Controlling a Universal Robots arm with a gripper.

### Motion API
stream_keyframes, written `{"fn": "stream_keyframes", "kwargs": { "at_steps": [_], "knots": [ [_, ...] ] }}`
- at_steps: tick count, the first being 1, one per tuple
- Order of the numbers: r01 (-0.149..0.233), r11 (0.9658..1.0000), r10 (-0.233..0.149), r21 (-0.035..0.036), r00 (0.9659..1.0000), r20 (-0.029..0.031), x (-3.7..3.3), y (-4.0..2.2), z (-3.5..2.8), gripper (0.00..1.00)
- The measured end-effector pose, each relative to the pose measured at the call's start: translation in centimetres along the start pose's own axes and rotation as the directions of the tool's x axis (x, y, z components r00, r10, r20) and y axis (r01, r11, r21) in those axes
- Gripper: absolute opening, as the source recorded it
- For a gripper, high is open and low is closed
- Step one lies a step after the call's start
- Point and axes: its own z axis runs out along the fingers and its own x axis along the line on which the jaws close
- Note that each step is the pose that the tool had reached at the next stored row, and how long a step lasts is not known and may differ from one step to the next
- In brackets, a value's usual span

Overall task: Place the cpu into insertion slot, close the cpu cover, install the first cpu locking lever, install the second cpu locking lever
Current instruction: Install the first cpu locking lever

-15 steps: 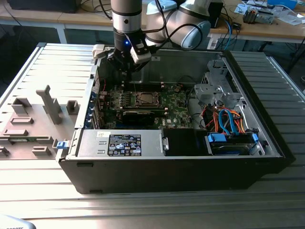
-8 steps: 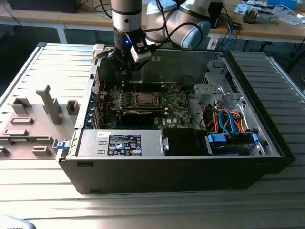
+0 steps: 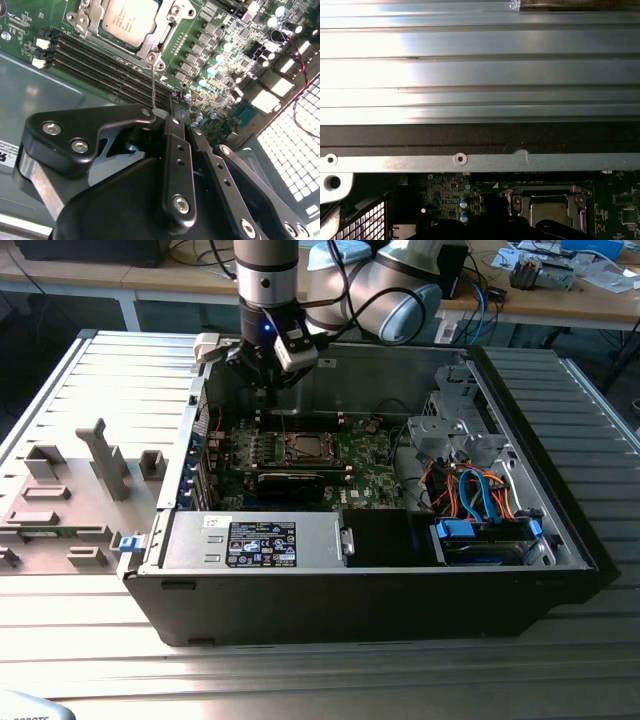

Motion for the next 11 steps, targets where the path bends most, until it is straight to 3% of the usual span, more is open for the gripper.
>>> {"fn": "stream_keyframes", "kwargs": {
  "at_steps": [11],
  "knots": [
    [0.000,1.0000,0.000,0.0000,1.0000,0.0001,-1.06,0.01,0.01,0.11]
  ]
}}
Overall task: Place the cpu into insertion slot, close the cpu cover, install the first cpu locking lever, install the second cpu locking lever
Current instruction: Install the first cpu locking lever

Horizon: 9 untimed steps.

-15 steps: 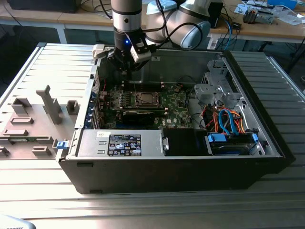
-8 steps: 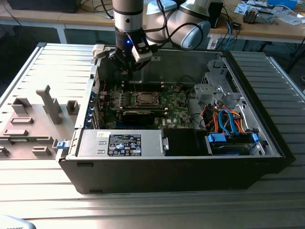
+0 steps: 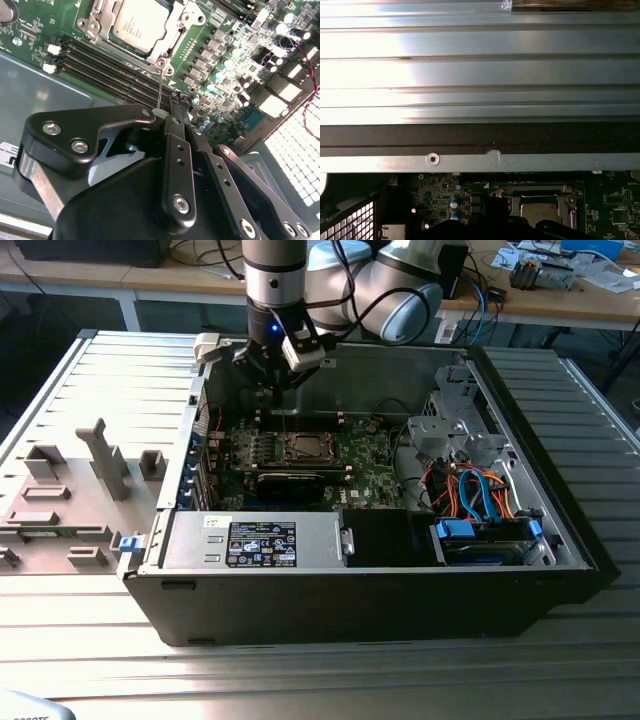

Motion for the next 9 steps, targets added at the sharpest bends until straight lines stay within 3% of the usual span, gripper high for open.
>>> {"fn": "stream_keyframes", "kwargs": {
  "at_steps": [9],
  "knots": [
    [0.000,1.0000,0.000,0.0000,1.0000,-0.0001,-0.71,0.01,0.00,0.11]
  ]
}}
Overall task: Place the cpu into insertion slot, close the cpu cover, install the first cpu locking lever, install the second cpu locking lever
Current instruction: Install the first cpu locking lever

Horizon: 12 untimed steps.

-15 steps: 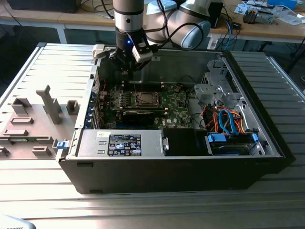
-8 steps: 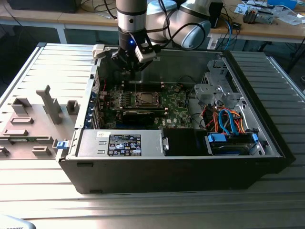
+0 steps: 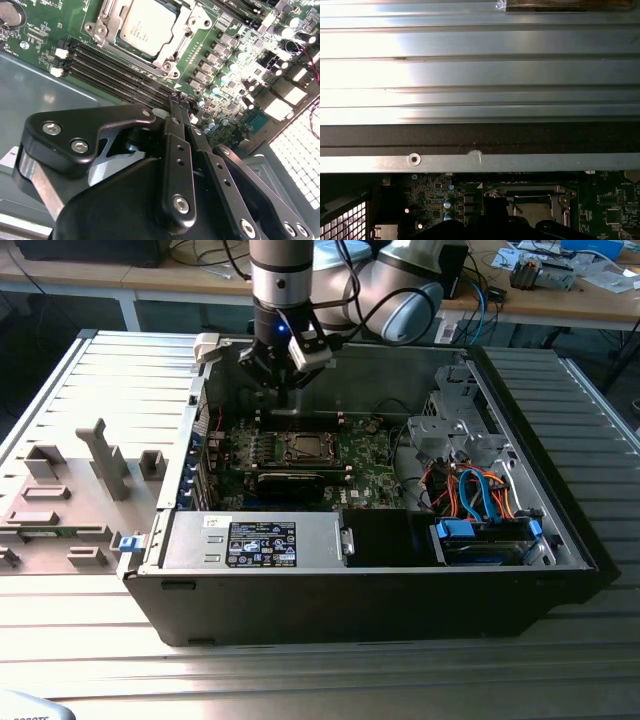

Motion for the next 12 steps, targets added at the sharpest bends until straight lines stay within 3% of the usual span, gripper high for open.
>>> {"fn": "stream_keyframes", "kwargs": {
  "at_steps": [12],
  "knots": [
    [0.000,1.0000,0.000,0.0001,1.0000,0.0000,-0.87,0.01,0.01,0.11]
  ]
}}
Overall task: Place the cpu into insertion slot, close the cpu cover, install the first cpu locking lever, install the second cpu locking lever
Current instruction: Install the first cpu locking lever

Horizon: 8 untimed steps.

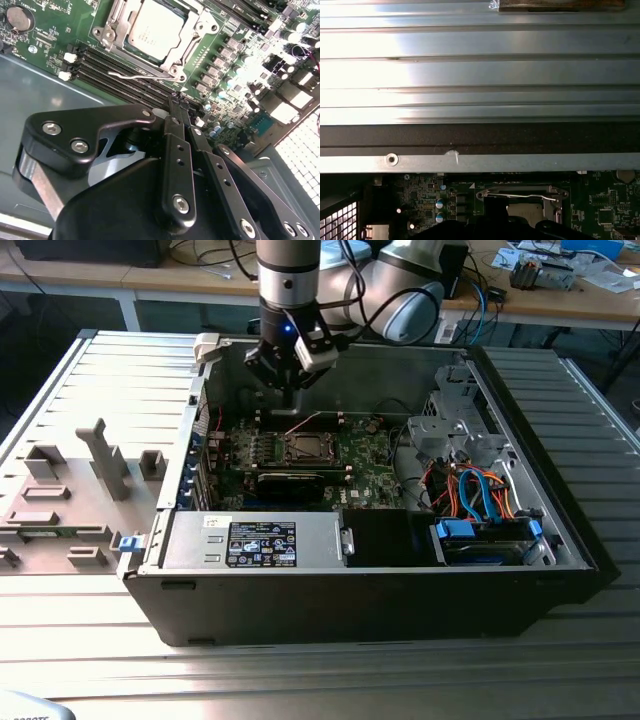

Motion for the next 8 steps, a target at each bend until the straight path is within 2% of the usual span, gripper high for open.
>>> {"fn": "stream_keyframes", "kwargs": {
  "at_steps": [8],
  "knots": [
    [0.000,1.0000,0.000,-0.0001,1.0000,0.0000,-0.75,0.01,0.01,0.11]
  ]
}}
